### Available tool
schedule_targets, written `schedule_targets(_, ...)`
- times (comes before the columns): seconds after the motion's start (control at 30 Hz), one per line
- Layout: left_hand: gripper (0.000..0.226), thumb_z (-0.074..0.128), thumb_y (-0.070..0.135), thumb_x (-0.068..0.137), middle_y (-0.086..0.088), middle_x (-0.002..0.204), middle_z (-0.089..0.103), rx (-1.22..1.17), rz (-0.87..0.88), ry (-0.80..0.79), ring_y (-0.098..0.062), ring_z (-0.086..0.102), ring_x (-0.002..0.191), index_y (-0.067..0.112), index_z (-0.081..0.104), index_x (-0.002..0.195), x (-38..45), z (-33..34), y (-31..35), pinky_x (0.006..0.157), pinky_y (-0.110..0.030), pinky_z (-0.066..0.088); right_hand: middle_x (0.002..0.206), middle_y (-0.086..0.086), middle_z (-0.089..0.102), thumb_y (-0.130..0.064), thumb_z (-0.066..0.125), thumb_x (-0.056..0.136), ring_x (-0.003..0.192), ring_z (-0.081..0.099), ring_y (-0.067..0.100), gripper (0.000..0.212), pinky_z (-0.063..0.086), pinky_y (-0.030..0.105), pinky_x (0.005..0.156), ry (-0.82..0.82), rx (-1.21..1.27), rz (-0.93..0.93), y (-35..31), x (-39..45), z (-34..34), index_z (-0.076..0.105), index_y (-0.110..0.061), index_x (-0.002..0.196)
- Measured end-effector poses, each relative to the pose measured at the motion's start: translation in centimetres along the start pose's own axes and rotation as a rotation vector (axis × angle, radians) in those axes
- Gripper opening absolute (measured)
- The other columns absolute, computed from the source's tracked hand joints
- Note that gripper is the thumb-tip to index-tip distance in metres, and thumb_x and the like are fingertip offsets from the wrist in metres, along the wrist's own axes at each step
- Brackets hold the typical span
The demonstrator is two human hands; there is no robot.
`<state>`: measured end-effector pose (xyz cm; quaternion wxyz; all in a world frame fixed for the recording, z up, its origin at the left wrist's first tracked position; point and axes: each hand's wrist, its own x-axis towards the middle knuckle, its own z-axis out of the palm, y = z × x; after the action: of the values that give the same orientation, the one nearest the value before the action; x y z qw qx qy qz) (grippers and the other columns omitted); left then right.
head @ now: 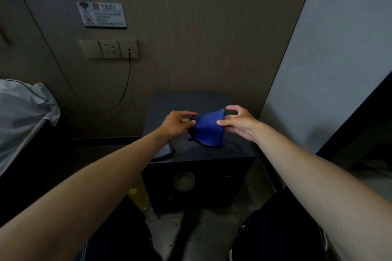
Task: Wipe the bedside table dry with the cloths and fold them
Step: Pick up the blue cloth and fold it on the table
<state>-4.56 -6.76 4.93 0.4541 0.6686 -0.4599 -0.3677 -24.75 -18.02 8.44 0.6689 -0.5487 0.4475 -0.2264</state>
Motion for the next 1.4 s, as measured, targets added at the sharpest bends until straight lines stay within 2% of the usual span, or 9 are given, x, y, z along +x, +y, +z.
schedule_targets(0.1,0.032,0.074,0.015,0.088,-0.011,0.085,0.075,0.066,-0.002,0.003,-0.015,0.069,0.088,0.01,0.07,0.118,-0.1,-0.3,0.2,0.08,-0.026,0.059,0.107,0.014,0.071,0.011,0.077,0.075,0.101,0.07,0.026,0.078,0.059,0.041,0.085,0.006,-0.203,-0.072,0.2,0.5,-0.7,0.045,-0.015,0.141)
schedule_targets(0.23,0.022,0.08,0.019,0.081,-0.001,0.083,0.076,0.349,0.103,-0.006,-0.012,0.072,0.087,0.016,0.074,0.102,-0.1,-0.5,0.6,0.086,-0.028,0.057,0.099,0.003,0.073,0.002,0.077,0.079,0.095,0.071,0.016,0.036,0.059,0.038,0.088,0.031,-0.541,-0.182,0.1,0.4,-0.9,0.071,-0.019,0.107)
schedule_targets(0.5,0.017,0.072,0.026,0.088,-0.003,0.102,0.064,0.576,0.284,0.099,-0.013,0.057,0.098,0.016,0.075,0.102,0.4,0.0,0.8,0.089,-0.033,0.047,0.096,0.0,0.07,-0.012,0.068,0.092,0.092,0.066,0.013,0.01,0.054,0.031,0.081,0.076,-0.626,-0.209,0.4,0.9,-0.9,0.074,-0.017,0.099)
schedule_targets(0.8,0.021,0.069,0.022,0.092,-0.007,0.091,0.069,0.088,0.058,0.06,-0.02,0.068,0.089,0.011,0.065,0.109,1.7,1.7,-0.5,0.083,-0.04,0.06,0.102,0.006,0.067,-0.026,0.056,0.1,0.095,0.064,0.02,0.011,0.052,0.034,0.081,0.15,-0.452,-0.093,1.9,3.2,-0.8,0.062,-0.018,0.103)
schedule_targets(0.93,0.039,0.077,0.003,0.083,-0.004,0.09,0.068,-0.222,-0.104,-0.051,-0.013,0.069,0.08,0.007,0.062,0.119,2.9,2.4,-1.3,0.07,-0.025,0.06,0.101,0.005,0.067,-0.029,0.058,0.099,0.092,0.066,0.021,0.017,0.056,0.035,0.068,0.15,-0.223,0.093,2.7,4.6,-1.5,0.066,-0.017,0.109)
schedule_targets(1.13,0.037,0.08,-0.004,0.076,-0.017,0.096,0.07,-0.248,-0.159,0.064,-0.024,0.07,0.084,0.002,0.066,0.109,6.6,4.0,-4.5,0.076,-0.037,0.061,0.1,0.005,0.071,-0.007,0.069,0.09,0.092,0.069,0.018,0.022,0.056,0.03,0.076,0.029,-0.013,0.064,4.3,7.0,-3.2,0.065,-0.014,0.11)
schedule_targets(1.2,0.037,0.081,-0.004,0.075,-0.022,0.1,0.07,-0.225,-0.173,0.085,-0.031,0.069,0.091,0.001,0.066,0.108,8.0,4.7,-5.4,0.081,-0.044,0.06,0.104,0.007,0.071,-0.001,0.072,0.087,0.097,0.069,0.021,0.035,0.057,0.034,0.08,0.08,-0.092,0.04,4.9,8.3,-3.5,0.063,-0.015,0.117)
schedule_targets(1.33,0.032,0.083,0.0,0.075,-0.011,0.086,0.071,-0.066,-0.19,0.126,-0.025,0.069,0.079,0.005,0.064,0.101,11.6,6.9,-7.0,0.062,-0.033,0.062,0.105,0.007,0.07,-0.003,0.074,0.085,0.097,0.067,0.019,0.034,0.057,0.035,0.082,0.212,-0.313,-0.035,6.4,12.2,-4.7,0.065,-0.013,0.117)
schedule_targets(1.4,0.028,0.085,0.007,0.072,-0.006,0.08,0.072,0.069,-0.143,0.163,-0.022,0.071,0.075,0.012,0.063,0.089,13.7,7.9,-7.7,0.07,-0.038,0.062,0.104,0.005,0.068,-0.006,0.074,0.085,0.097,0.065,0.017,0.032,0.056,0.036,0.086,0.288,-0.365,-0.073,7.1,14.4,-5.2,0.066,-0.014,0.114)
